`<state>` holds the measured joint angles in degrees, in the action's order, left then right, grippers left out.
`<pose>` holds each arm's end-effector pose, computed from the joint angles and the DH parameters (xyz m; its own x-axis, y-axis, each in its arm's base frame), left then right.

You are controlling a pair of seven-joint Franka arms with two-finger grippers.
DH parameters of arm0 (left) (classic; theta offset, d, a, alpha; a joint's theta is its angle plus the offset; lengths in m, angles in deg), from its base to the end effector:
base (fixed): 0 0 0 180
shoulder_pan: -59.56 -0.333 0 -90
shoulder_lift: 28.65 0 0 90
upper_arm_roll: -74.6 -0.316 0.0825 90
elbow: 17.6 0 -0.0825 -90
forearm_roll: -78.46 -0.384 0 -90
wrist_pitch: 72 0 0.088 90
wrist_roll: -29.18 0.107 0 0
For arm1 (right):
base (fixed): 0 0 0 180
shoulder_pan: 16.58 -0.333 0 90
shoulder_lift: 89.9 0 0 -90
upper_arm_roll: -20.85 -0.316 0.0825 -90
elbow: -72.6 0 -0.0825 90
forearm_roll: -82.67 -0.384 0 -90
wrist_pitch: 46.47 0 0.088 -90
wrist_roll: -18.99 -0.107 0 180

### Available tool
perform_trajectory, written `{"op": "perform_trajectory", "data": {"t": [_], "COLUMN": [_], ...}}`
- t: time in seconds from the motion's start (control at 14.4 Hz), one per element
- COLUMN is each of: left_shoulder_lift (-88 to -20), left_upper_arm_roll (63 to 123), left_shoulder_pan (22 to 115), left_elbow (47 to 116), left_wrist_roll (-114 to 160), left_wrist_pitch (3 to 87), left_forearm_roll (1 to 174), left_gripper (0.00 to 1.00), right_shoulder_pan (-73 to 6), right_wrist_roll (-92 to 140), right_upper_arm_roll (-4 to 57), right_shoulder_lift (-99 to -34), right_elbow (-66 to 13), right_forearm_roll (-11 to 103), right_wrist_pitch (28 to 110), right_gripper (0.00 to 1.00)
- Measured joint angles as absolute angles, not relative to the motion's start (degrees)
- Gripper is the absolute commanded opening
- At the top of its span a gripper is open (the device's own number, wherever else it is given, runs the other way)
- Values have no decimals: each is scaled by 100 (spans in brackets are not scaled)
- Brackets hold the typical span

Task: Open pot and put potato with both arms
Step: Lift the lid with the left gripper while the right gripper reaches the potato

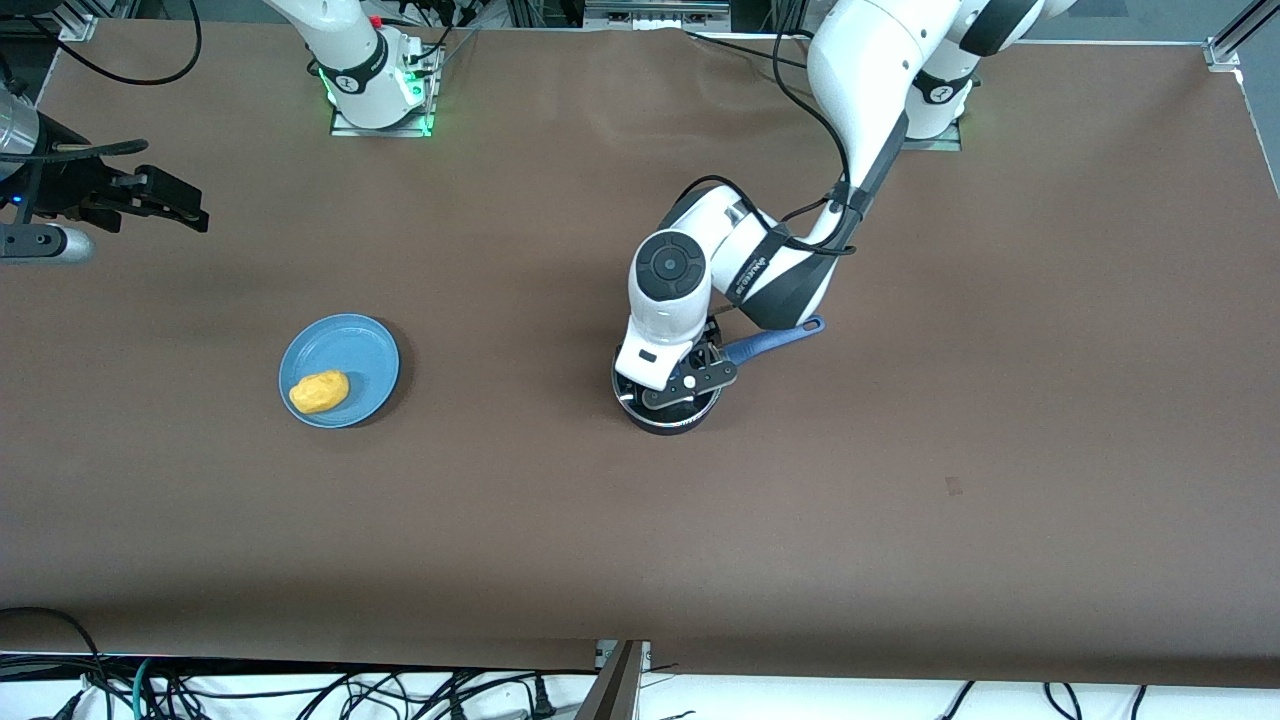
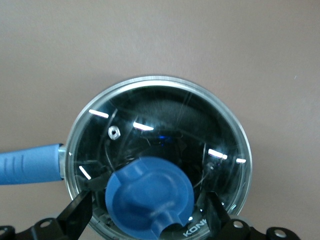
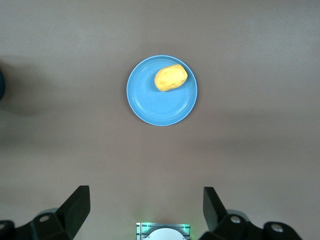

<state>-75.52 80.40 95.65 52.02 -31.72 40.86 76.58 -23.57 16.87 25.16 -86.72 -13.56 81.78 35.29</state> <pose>0.5719 -0.4832 0.2810 0.9376 0.3410 -0.0679 0.3397 -0.9400 -0.0307 0.5552 0.0291 0.6133 0.9912 0.0112 -0.1321 0.0104 -0.9999 -0.0065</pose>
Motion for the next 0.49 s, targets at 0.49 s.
{"op": "perform_trajectory", "data": {"t": [0.49], "left_shoulder_lift": [-7553], "left_upper_arm_roll": [8089], "left_shoulder_pan": [9570], "left_elbow": [5249], "left_wrist_roll": [-3200], "left_wrist_pitch": [4155], "left_forearm_roll": [7650], "left_gripper": [96], "right_shoulder_pan": [-2365], "right_wrist_roll": [1716], "right_upper_arm_roll": [2511], "right_shoulder_lift": [-8366], "right_elbow": [-1360], "right_forearm_roll": [8532], "right_wrist_pitch": [3543], "right_gripper": [100]}}
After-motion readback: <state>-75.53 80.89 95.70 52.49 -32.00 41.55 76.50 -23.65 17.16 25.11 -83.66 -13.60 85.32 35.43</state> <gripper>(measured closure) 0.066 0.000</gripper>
